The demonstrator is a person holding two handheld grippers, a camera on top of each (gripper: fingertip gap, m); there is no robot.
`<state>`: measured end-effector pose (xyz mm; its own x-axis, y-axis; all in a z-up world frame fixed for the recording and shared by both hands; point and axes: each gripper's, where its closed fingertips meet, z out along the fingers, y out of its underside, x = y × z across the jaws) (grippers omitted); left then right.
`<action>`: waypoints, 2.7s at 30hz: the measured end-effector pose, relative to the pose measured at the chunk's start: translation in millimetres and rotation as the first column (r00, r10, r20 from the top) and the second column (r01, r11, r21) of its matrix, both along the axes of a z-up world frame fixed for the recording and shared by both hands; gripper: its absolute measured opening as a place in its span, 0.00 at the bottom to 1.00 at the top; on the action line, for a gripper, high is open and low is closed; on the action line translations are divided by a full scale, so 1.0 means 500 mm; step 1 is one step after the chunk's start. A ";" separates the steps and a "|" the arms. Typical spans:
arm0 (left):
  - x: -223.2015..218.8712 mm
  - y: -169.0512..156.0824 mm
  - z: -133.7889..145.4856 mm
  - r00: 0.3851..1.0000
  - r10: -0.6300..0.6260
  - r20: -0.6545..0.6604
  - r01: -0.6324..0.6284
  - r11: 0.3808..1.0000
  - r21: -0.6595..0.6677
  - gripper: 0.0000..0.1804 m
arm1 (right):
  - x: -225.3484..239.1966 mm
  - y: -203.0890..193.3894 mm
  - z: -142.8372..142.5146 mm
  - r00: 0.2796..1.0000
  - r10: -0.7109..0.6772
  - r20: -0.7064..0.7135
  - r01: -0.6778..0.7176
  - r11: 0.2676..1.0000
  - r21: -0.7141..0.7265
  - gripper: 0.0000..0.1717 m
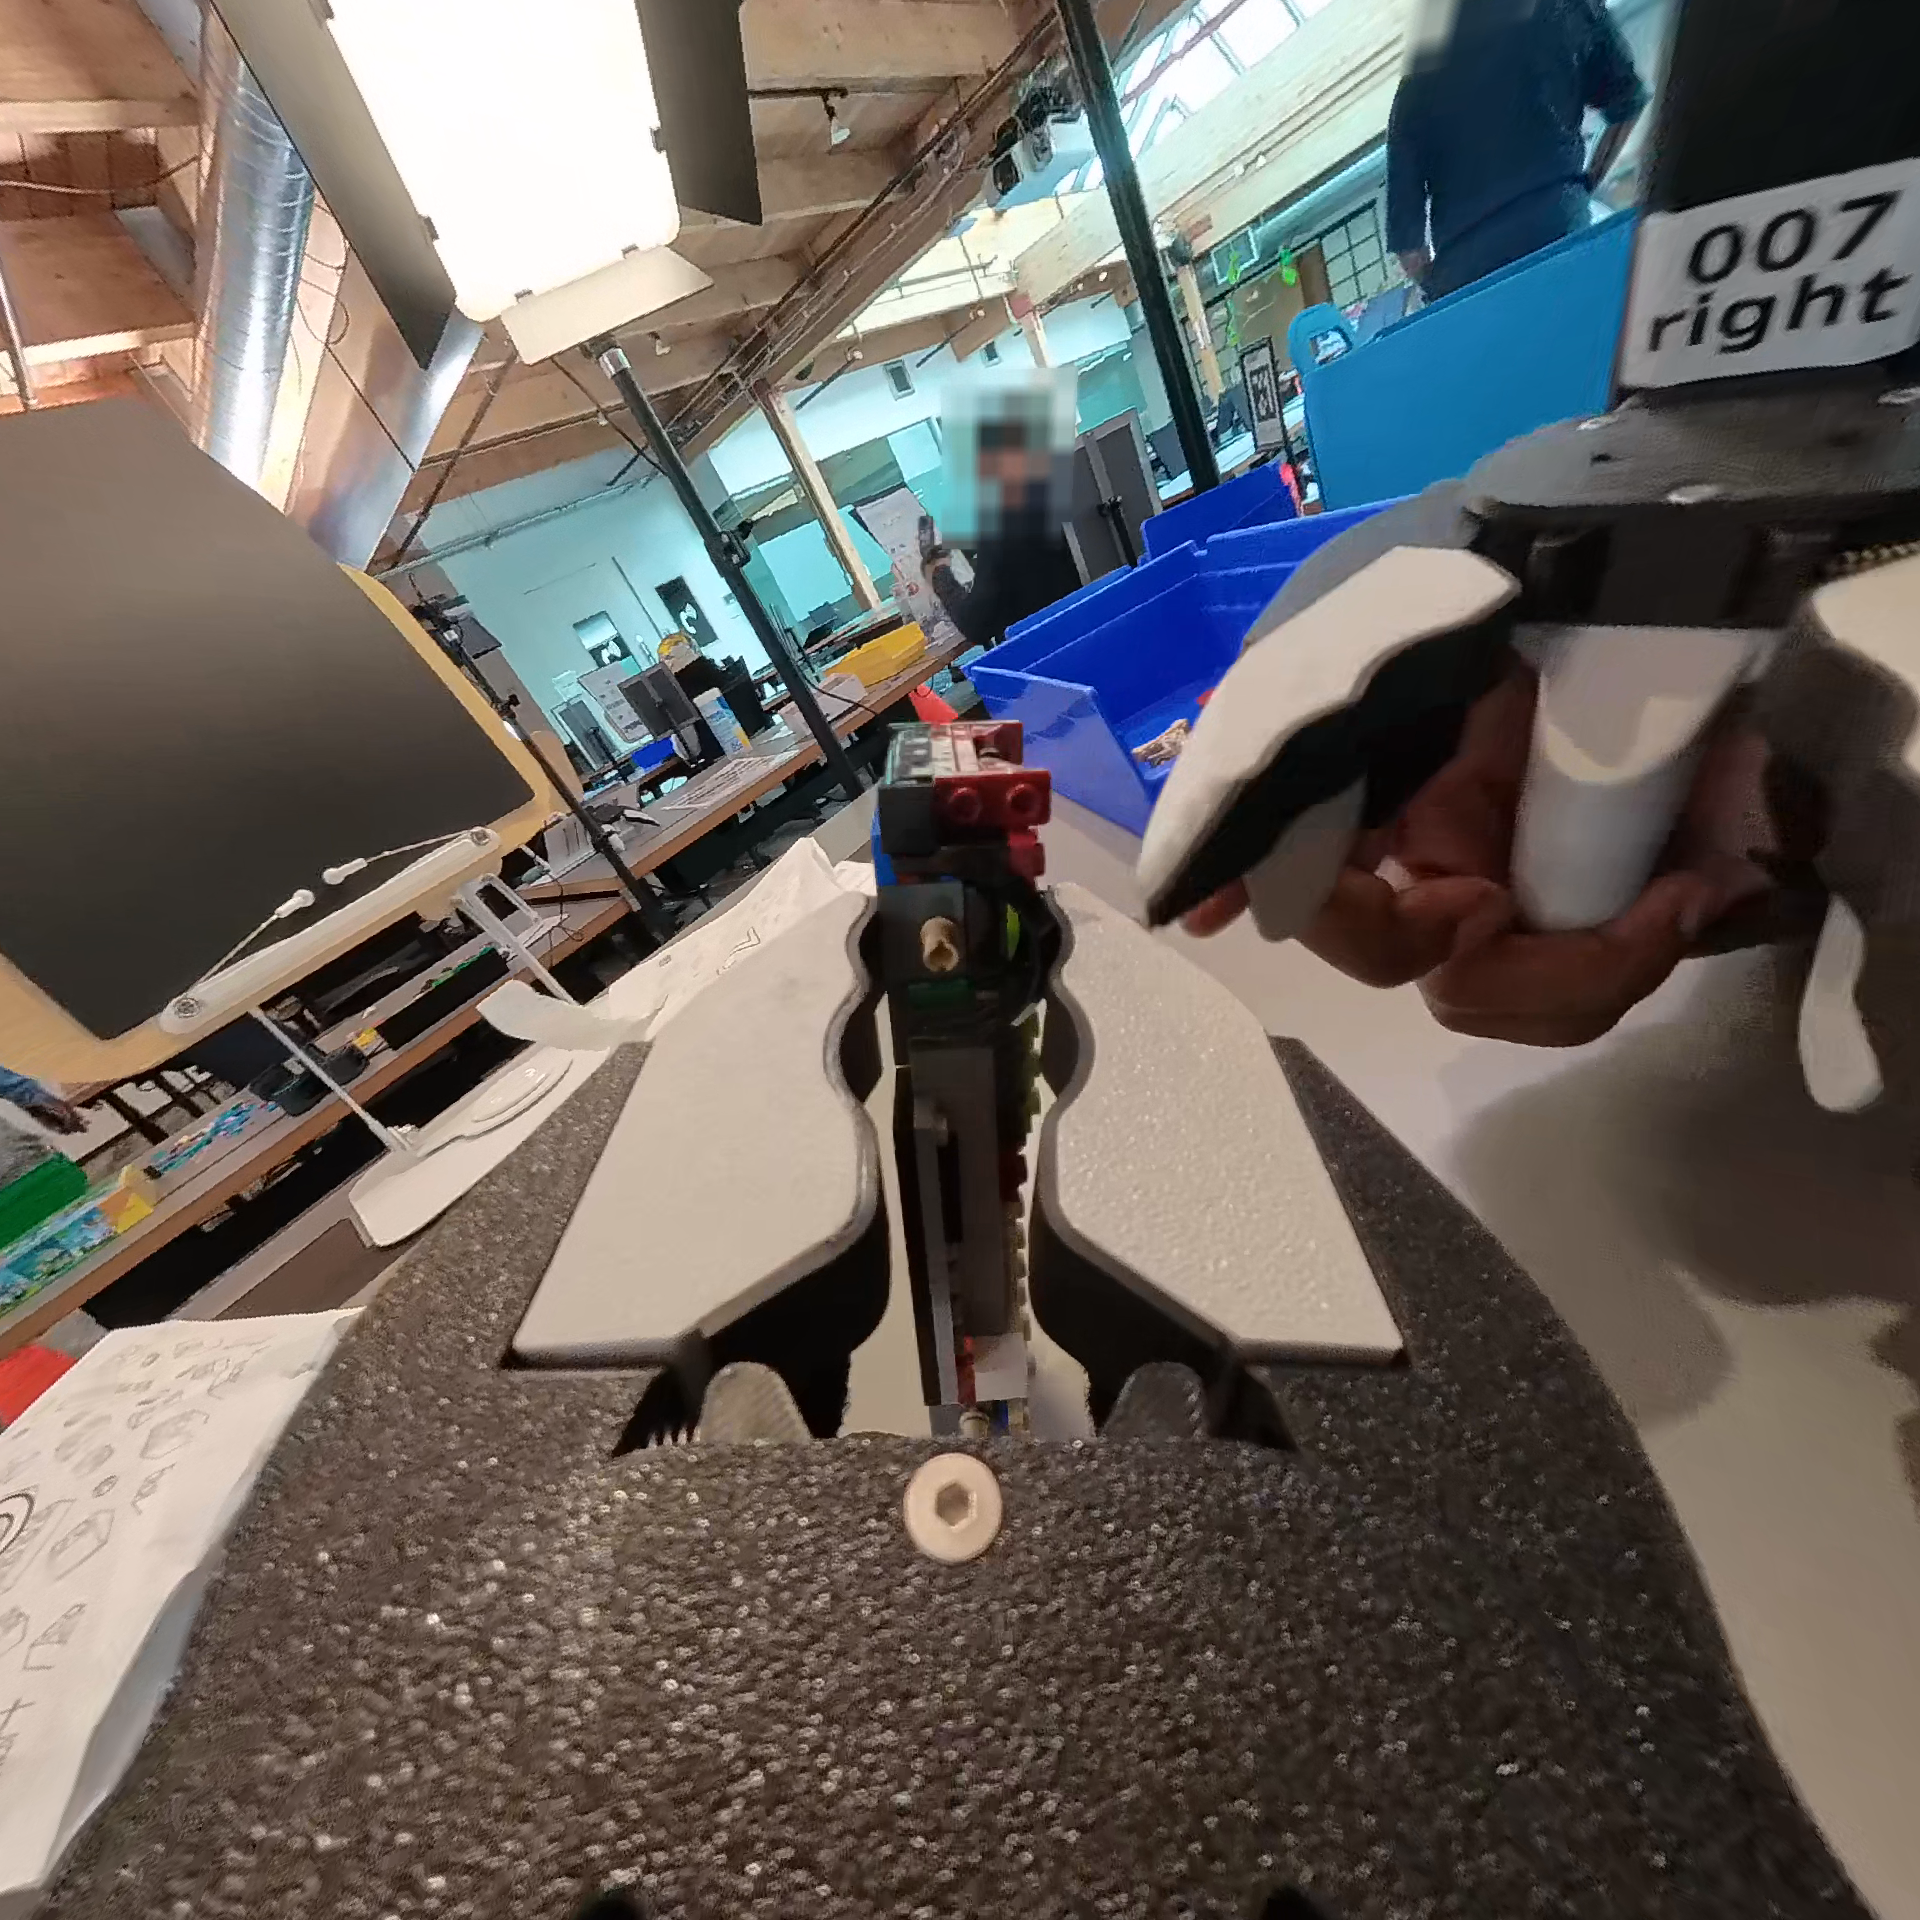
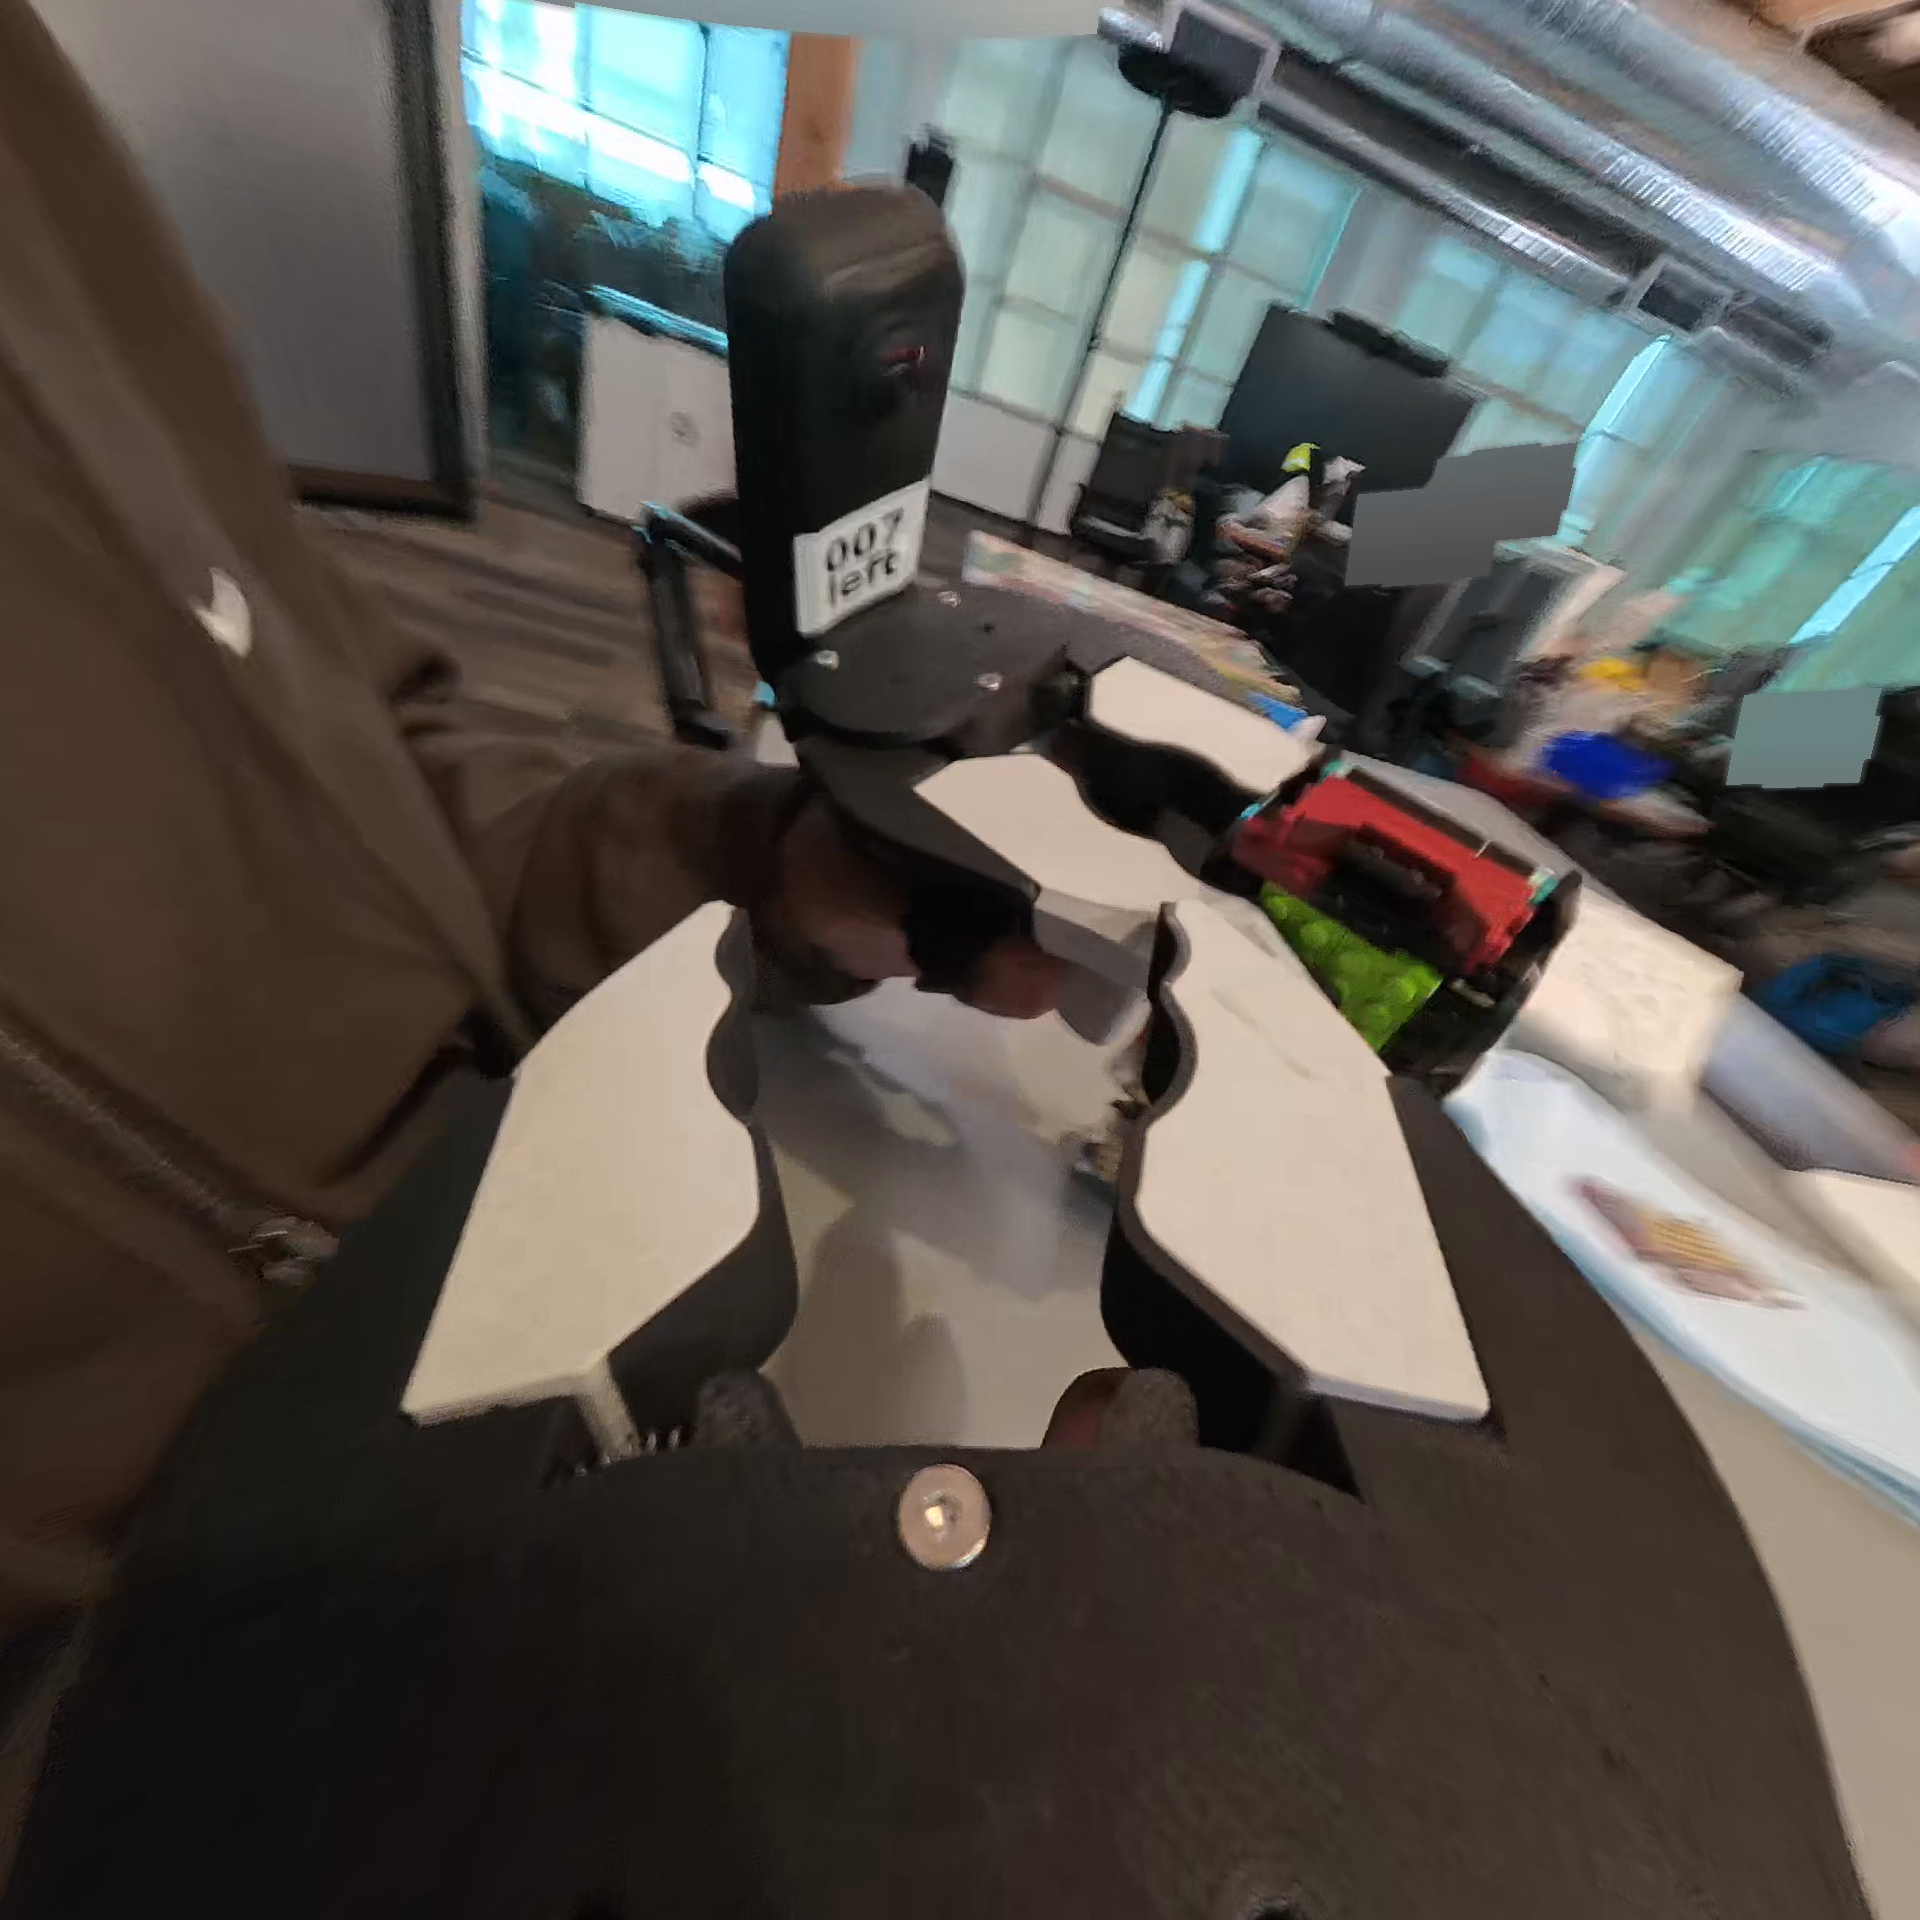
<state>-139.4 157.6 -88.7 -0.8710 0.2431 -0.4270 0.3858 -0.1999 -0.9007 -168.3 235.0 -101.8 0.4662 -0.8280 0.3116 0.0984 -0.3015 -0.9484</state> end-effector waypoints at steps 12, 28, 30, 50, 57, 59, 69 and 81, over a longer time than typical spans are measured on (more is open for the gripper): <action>-0.005 0.005 0.004 1.000 -0.002 0.015 0.002 1.000 -0.023 0.15 | 0.021 -0.057 0.029 0.935 -0.268 0.232 0.312 0.933 -0.178 0.47; -0.001 0.008 0.016 0.999 0.037 0.013 -0.036 0.997 -0.070 0.15 | 0.037 -0.050 0.034 0.926 -0.320 0.199 0.336 0.940 -0.052 0.51; 0.000 0.007 0.015 0.999 0.046 0.023 -0.044 0.996 -0.075 0.15 | 0.037 -0.044 0.032 0.934 -0.305 0.188 0.317 0.948 -0.037 0.53; 0.000 0.006 0.006 0.993 0.073 0.096 -0.066 0.995 -0.076 0.15 | 0.014 -0.015 -0.020 0.979 -0.170 0.114 0.194 0.951 -0.242 0.40; 0.014 0.007 0.016 0.996 0.083 0.046 -0.079 0.994 -0.076 0.15 | 0.033 -0.014 -0.063 0.967 -0.219 0.130 0.254 0.877 -0.407 0.46; 0.013 0.007 0.015 0.996 0.077 0.048 -0.073 0.995 -0.074 0.15 | 0.023 -0.025 -0.023 0.942 -0.241 0.234 0.314 0.879 -0.358 0.46; -0.008 0.004 -0.001 0.985 0.084 0.153 -0.073 0.994 -0.076 0.15 | 0.007 -0.083 0.047 0.816 -0.396 0.422 0.527 0.810 -0.257 0.36; -0.012 0.005 -0.018 0.956 0.100 0.276 -0.082 0.994 -0.078 0.15 | 0.011 -0.055 0.002 0.886 -0.296 0.357 0.436 0.792 -0.427 0.39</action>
<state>-145.3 160.3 -97.9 -0.7318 0.1320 -0.6686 0.6393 -0.2067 -0.7406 -162.7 207.5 -100.7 0.0031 -0.6275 0.7786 0.1037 -0.7743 -0.6243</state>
